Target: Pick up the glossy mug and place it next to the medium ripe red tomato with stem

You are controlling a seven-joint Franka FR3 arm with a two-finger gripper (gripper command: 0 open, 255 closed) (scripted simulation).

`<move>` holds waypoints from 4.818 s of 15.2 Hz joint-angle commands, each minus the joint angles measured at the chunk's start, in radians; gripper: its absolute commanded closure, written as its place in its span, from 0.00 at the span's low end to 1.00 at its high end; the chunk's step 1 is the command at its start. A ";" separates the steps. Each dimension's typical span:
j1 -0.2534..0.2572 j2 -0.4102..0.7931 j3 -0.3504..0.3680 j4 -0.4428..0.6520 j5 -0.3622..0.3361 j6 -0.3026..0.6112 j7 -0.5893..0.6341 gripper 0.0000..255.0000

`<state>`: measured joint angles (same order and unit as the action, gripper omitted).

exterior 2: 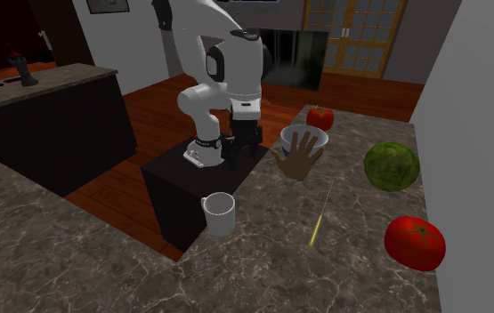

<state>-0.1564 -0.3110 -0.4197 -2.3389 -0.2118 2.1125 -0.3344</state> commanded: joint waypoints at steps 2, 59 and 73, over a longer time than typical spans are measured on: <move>-0.007 0.099 -0.050 0.034 0.027 0.044 -0.059 0.00; -0.022 0.149 -0.088 0.271 0.057 -0.171 -0.143 1.00; 0.025 -0.028 0.046 0.181 0.014 -0.271 0.050 1.00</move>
<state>-0.1390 -0.3172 -0.3957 -2.1308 -0.1948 1.8401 -0.3180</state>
